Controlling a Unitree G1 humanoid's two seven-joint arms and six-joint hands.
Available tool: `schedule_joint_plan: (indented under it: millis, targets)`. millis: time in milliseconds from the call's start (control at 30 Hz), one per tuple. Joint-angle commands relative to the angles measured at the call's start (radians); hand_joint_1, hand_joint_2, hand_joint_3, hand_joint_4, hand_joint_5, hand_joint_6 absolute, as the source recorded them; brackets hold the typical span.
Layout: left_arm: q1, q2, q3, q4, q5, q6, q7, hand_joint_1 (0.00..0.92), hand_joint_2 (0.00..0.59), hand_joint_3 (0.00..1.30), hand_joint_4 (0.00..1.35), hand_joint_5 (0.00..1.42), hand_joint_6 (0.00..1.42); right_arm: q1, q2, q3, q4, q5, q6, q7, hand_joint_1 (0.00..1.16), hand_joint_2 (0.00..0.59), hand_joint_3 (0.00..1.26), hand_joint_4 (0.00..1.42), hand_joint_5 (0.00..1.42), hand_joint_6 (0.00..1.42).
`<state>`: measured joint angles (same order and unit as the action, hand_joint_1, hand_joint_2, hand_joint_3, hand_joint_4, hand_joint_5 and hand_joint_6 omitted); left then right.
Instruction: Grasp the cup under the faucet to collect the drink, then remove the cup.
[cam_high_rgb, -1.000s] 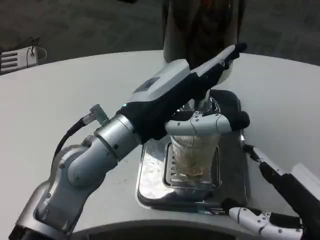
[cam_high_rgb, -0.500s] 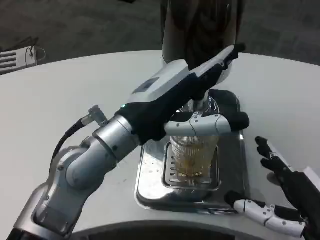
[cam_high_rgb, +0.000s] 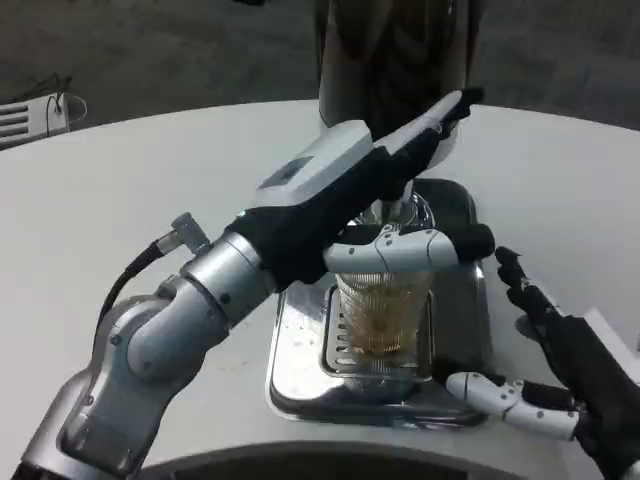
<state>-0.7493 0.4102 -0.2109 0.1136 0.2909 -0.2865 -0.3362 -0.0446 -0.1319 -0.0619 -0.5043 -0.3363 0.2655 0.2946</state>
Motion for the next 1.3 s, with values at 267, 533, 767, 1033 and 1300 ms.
schedule_joint_plan:
  millis: [267,533,767,1033,1300]
  targets:
    - [0.059,0.018,0.000,-0.016,0.005,0.017,-0.029,0.000,0.029,0.00,0.00,0.00,0.12,-0.060,-0.024,0.034,0.057,0.032,0.024,-0.068,0.76,0.229,0.00,0.00,0.00,0.02]
    - [0.072,0.018,0.017,-0.038,-0.009,0.019,-0.035,0.000,0.032,0.00,0.00,0.01,0.12,-0.093,-0.036,0.057,0.095,0.048,0.029,-0.087,0.76,0.229,0.00,0.00,0.00,0.02]
    - [0.084,0.018,0.031,-0.067,-0.024,0.026,-0.039,0.000,0.033,0.01,0.00,0.01,0.12,-0.132,-0.039,0.079,0.127,0.052,0.028,-0.101,0.76,0.231,0.00,0.00,0.00,0.02]
    - [0.099,0.019,0.046,-0.096,-0.050,0.024,-0.040,0.000,0.032,0.01,0.00,0.01,0.12,-0.158,-0.043,0.087,0.155,0.061,0.022,-0.108,0.75,0.237,0.00,0.00,0.00,0.02]
    - [0.129,0.004,0.084,-0.114,-0.089,-0.023,-0.005,0.000,0.037,0.03,0.00,0.04,0.14,-0.161,-0.052,0.079,0.161,0.069,0.018,-0.109,0.75,0.238,0.00,0.00,0.00,0.02]
